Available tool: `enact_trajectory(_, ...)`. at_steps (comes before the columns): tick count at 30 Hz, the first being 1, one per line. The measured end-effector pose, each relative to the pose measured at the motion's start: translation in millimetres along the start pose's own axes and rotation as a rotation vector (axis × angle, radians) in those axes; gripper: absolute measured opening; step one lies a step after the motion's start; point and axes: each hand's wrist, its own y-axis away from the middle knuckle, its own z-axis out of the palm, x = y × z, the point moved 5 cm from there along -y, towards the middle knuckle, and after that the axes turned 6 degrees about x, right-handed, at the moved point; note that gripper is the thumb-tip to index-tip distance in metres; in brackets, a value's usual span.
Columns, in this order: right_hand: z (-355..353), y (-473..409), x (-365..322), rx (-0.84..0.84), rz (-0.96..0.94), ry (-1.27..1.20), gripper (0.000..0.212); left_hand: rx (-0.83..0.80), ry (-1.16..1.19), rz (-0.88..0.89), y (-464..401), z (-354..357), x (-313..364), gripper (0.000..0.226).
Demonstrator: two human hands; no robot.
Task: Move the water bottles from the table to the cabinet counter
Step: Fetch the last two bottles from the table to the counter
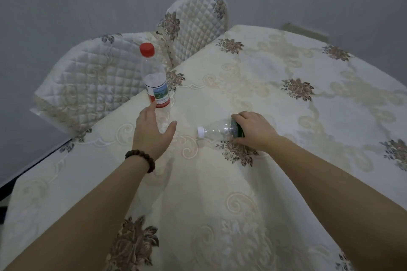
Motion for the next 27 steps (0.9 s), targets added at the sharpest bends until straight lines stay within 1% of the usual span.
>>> enact_trajectory(3,-1.7,1.5,-2.1,0.005,0.048,0.001,0.071,0.049,0.093,-0.105,-14.1,-1.9,-1.3,0.077)
enact_trajectory(6,-9.4,3.1,-6.5,0.091,0.116,-0.027,0.067,0.120,0.186,-0.182,-31.6,-3.6,2.3,0.085)
enact_trajectory(8,-15.1,4.2,-10.1,0.153,0.166,-0.077,0.071,0.145,0.253,-0.236,-48.0,-3.0,3.5,0.093)
enact_trajectory(10,-20.2,5.2,-13.9,0.202,0.210,-0.125,0.073,0.146,0.328,-0.249,-65.5,-0.1,5.2,0.103)
enact_trajectory(13,-26.8,7.6,-19.8,0.248,0.260,-0.191,0.073,0.164,0.418,-0.252,-85.8,4.5,8.7,0.107)
enact_trajectory(15,-29.3,10.1,-22.3,0.259,0.284,-0.220,0.074,0.183,0.434,-0.283,-94.0,6.9,8.0,0.103)
enact_trajectory(17,-30.7,12.4,-23.6,0.265,0.299,-0.237,0.074,0.177,0.415,-0.289,-99.9,9.9,6.1,0.092)
enact_trajectory(21,-33.5,19.4,-24.4,0.269,0.336,-0.298,0.074,0.187,0.403,-0.237,-97.8,3.5,18.0,0.070)
enact_trajectory(27,-53.9,45.4,-30.9,0.316,0.404,-0.416,0.072,0.135,0.453,-0.110,-62.1,-24.7,53.9,0.062)
